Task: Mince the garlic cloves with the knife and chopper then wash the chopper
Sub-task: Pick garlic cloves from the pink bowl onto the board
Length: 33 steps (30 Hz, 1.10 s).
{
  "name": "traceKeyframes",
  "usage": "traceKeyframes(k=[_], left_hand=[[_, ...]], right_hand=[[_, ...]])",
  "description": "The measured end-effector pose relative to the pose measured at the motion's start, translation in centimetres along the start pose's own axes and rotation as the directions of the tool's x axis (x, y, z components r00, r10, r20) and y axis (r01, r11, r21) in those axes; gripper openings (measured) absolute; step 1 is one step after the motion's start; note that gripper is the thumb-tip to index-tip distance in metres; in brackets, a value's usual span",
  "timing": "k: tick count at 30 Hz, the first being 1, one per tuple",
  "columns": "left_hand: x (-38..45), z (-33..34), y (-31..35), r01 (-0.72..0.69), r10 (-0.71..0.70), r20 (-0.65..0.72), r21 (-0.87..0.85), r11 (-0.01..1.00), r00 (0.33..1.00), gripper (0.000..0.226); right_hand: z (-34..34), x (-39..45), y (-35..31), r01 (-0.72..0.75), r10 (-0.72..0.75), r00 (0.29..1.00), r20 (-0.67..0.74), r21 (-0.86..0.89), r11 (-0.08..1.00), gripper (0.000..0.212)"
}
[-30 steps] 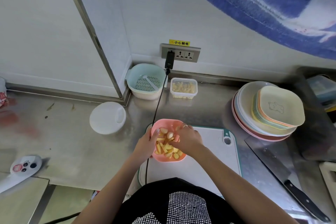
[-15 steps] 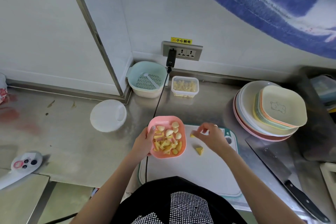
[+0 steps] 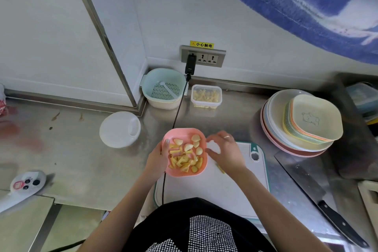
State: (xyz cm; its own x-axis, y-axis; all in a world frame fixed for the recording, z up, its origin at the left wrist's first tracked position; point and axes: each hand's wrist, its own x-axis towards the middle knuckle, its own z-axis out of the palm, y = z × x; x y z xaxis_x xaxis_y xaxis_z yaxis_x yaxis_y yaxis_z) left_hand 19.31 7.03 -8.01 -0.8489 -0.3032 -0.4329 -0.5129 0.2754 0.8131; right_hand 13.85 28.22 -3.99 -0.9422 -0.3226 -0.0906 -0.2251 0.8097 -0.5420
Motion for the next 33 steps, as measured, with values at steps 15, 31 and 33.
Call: traceKeyframes(k=[15,31,33], left_hand=[[-0.3,0.6,1.0,0.004,-0.005,0.047,0.011,1.0,0.999,0.076],[0.5,-0.4,0.2,0.007,0.004,-0.181,0.064,0.998,0.984,0.057],[0.4,-0.5,0.3,-0.016,0.033,-0.182,0.092,0.996,0.983,0.057]], right_hand=[[1.4,1.9,-3.3,0.215,-0.143,0.966,0.215,-0.361,0.907,0.027],[1.5,-1.2,2.2,-0.315,0.321,0.933,0.16,-0.063,0.947,0.016],[1.8,-1.1,2.0,-0.306,0.315,0.934,0.168,-0.079,0.949,0.016]])
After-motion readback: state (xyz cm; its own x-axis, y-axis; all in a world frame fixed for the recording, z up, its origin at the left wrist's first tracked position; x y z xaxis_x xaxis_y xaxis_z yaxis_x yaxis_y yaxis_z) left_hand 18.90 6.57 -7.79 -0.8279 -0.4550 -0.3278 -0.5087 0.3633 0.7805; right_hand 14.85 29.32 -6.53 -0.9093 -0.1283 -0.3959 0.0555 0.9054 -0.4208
